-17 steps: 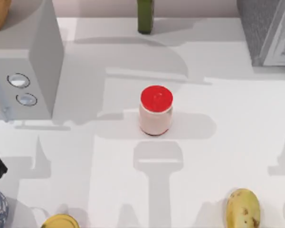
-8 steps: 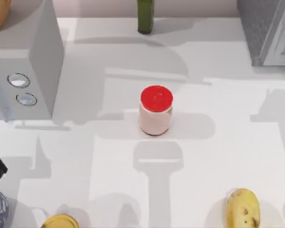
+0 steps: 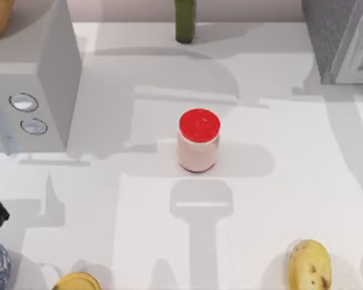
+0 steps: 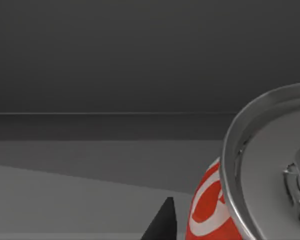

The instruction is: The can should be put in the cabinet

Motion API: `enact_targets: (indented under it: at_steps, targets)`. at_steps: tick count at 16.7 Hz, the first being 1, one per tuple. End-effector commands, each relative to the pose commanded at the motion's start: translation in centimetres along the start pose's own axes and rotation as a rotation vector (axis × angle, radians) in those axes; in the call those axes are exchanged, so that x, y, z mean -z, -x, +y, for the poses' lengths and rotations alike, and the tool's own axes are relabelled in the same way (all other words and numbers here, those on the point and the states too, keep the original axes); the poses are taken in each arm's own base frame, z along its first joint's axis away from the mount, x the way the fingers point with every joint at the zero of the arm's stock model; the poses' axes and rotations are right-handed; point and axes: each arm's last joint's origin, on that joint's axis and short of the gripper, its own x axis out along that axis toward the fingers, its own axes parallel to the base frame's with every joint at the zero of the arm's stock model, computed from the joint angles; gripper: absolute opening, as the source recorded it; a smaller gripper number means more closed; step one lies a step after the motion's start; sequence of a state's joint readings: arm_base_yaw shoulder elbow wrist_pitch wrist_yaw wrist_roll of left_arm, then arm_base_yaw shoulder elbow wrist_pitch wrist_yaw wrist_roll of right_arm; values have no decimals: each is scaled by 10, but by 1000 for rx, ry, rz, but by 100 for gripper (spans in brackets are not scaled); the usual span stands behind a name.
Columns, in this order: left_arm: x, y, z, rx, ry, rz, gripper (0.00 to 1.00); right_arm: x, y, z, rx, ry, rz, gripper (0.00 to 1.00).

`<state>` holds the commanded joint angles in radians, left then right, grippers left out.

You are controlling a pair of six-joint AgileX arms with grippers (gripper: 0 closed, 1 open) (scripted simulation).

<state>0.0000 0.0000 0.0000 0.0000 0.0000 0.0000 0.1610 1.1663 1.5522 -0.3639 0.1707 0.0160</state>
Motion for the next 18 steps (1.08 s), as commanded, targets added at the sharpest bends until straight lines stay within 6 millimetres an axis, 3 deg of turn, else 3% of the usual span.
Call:
enact_targets:
  at_steps: [5,12,18]
  targets:
    - [0,0,0,0,0,0,100,-16,-33,12,-1,3,22,0]
    - [0,0,0,0,0,0,100,-16,-38,11,2,2,32,0]
    - [0,0,0,0,0,0,100,-28,-93,16,-1,9,71,0]
